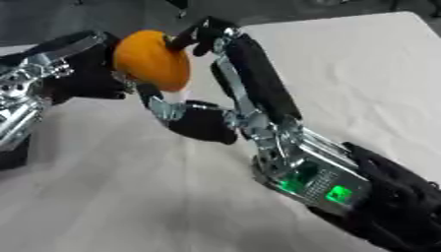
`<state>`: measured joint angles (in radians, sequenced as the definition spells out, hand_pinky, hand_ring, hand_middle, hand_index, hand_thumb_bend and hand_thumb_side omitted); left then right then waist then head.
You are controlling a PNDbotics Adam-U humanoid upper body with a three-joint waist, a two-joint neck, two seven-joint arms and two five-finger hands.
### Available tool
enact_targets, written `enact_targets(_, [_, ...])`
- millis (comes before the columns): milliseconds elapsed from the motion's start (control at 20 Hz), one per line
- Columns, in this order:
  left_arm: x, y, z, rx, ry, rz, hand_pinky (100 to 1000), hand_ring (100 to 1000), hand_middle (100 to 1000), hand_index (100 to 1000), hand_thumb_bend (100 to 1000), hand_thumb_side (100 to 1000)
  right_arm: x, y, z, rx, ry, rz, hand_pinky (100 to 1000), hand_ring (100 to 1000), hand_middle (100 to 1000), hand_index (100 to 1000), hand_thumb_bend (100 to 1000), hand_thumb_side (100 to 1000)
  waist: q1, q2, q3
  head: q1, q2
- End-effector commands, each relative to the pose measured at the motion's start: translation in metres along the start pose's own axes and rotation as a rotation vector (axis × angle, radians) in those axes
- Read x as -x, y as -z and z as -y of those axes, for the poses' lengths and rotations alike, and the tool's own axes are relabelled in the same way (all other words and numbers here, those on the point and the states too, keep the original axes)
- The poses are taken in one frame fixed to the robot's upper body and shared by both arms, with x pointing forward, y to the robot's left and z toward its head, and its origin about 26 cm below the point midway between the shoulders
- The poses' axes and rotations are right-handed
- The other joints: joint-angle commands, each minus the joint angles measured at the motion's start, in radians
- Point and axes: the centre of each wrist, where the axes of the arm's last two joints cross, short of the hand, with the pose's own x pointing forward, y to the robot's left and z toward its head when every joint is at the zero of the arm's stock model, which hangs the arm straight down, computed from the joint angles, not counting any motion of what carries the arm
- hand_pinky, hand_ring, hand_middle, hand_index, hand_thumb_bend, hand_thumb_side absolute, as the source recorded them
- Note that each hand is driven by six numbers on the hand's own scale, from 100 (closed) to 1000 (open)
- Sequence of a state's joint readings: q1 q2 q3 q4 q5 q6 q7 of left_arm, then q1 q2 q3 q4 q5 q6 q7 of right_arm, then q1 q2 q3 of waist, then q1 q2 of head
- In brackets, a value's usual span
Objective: Pick up the objects with one hand, pass them to the other hand, and then place them into the box on the other side of the table.
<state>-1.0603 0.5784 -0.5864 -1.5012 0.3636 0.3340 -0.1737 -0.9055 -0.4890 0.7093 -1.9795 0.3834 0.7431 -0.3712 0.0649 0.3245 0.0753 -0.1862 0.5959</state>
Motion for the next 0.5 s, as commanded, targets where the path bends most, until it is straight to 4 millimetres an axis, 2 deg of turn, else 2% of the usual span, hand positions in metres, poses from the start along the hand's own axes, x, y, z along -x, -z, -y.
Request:
enact_targets(50, [-0.0094, -0.0053, -0.0109, -0.036, 0.023, 0.016, 1000, 486, 180, 100, 100, 249, -0.0001, 0.002, 0.0103, 0.205, -0.103, -0.123, 789, 753, 774, 759, 434, 567, -0.006, -0.024, 0.001, 0.001, -0.007])
enact_targets(200, [-0.0078, -0.0064, -0.0136, -0.061, 0.021, 0.01, 1000, 486, 177, 100, 100, 250, 0.0042, 0.0031, 0.0132, 0.247, -0.123, -0.136, 796, 778, 810, 780, 445, 622, -0.007, -0.024, 0.001, 0.003, -0.005])
enact_targets(500, [-0.0016, -0.0086, -0.0205, -0.127, -0.001, -0.004, 1000, 483, 172, 100, 100, 254, 0.0088, 0.003, 0.0151, 0.293, -0.137, -0.148, 804, 801, 837, 803, 438, 650, -0.009, -0.023, 0.0, 0.021, -0.003])
